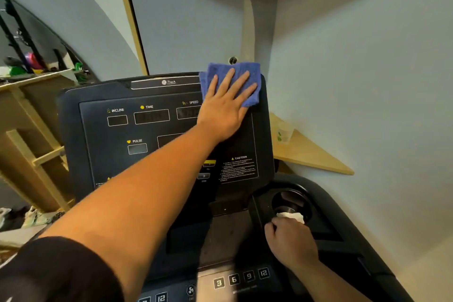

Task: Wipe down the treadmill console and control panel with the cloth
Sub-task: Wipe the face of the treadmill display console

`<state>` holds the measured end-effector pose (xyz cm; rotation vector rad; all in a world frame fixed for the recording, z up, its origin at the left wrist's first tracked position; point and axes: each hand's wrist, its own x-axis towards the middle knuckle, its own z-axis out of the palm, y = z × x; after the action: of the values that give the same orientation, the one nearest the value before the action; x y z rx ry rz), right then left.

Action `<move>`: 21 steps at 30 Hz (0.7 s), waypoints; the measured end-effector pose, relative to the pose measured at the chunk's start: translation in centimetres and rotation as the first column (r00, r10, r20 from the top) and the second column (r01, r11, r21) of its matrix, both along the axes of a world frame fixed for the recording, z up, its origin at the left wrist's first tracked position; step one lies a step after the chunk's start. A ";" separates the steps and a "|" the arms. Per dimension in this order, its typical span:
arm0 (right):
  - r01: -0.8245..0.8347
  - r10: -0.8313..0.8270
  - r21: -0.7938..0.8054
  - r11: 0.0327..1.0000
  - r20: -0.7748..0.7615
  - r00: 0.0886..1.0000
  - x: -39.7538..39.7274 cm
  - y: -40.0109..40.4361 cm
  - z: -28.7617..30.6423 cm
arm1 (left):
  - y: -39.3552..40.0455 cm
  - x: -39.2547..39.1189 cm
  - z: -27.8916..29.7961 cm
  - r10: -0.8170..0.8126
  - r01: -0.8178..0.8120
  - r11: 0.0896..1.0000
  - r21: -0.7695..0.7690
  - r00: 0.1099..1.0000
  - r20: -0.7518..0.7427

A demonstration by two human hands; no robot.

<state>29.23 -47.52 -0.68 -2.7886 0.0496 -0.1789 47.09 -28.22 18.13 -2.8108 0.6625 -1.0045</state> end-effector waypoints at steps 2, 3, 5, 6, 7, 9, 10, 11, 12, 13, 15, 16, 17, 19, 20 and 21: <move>-0.006 0.006 0.007 1.000 0.010 1.000 -0.1 -0.1 0.0 | -1.5 -0.5 -0.9 0.045 -0.044 0.996 -0.073 0.999 0.011; -0.010 0.010 0.009 1.000 0.019 1.000 -0.1 -0.1 0.0 | -2.3 -1.1 -2.3 0.017 -0.017 0.999 -0.050 1.000 -0.004; -0.019 0.019 0.004 1.000 0.031 0.999 -0.2 -0.1 0.1 | -3.1 -2.9 -6.1 -0.128 0.133 0.983 0.126 0.991 -0.050; -0.020 0.020 0.004 1.000 0.024 1.000 -0.2 0.0 0.2 | -3.0 -3.9 -7.9 -0.200 0.217 0.949 0.227 0.975 -0.095; -0.016 0.016 0.003 1.000 0.012 1.000 -0.3 0.0 0.4 | -2.6 -4.5 -8.9 -0.250 0.285 0.911 0.299 0.957 -0.149; 0.003 -0.002 0.004 1.000 -0.026 1.000 -0.1 -0.1 0.7 | -1.6 -4.1 -8.5 -0.285 0.340 0.874 0.347 0.937 -0.201; 0.000 0.000 0.006 1.000 -0.049 0.999 0.0 0.0 1.0 | -1.4 -3.1 -7.2 -0.276 0.320 0.885 0.338 0.945 -0.173; 0.001 -0.001 0.007 1.000 -0.073 0.997 0.0 0.1 1.1 | -1.3 -2.0 -5.5 -0.247 0.277 0.914 0.296 0.959 -0.135; 0.007 -0.005 0.025 1.000 -0.087 0.996 0.0 0.3 1.2 | -1.2 -0.7 -3.5 -0.196 0.211 0.951 0.227 0.977 -0.087; 0.018 -0.014 0.040 0.999 -0.089 0.996 0.1 0.4 1.2 | -0.9 0.4 -1.4 -0.130 0.136 0.979 0.154 0.990 -0.049; 0.046 -0.042 0.028 0.999 -0.122 0.992 0.6 0.4 1.1 | -0.9 1.8 1.5 -0.029 0.029 0.999 0.033 0.999 -0.018; 0.072 -0.063 0.062 0.995 -0.146 0.987 1.0 0.3 1.1 | -1.3 1.9 2.0 0.004 -0.004 1.000 -0.014 1.000 -0.028; 0.102 -0.081 0.110 0.989 -0.181 0.980 1.2 -0.1 1.0 | -1.9 1.8 1.9 0.023 -0.025 0.999 -0.043 0.999 -0.030; 0.127 -0.079 0.195 0.973 -0.238 0.968 1.7 -0.7 1.1 | -2.7 1.1 0.4 0.022 -0.022 1.000 -0.005 1.000 -0.022; 0.104 -0.052 0.209 0.972 -0.243 0.969 1.2 -0.6 1.3 | -2.7 0.8 -0.5 -0.003 0.004 0.999 0.046 1.000 -0.024; 0.086 -0.042 0.224 0.971 -0.194 0.980 1.2 -0.4 1.6 | -2.4 0.5 -1.2 -0.032 0.035 0.995 0.092 0.999 -0.037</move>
<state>30.43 -47.93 0.93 -2.5628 0.1952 0.0725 47.59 -30.63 16.90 -2.7521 0.7424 -0.9065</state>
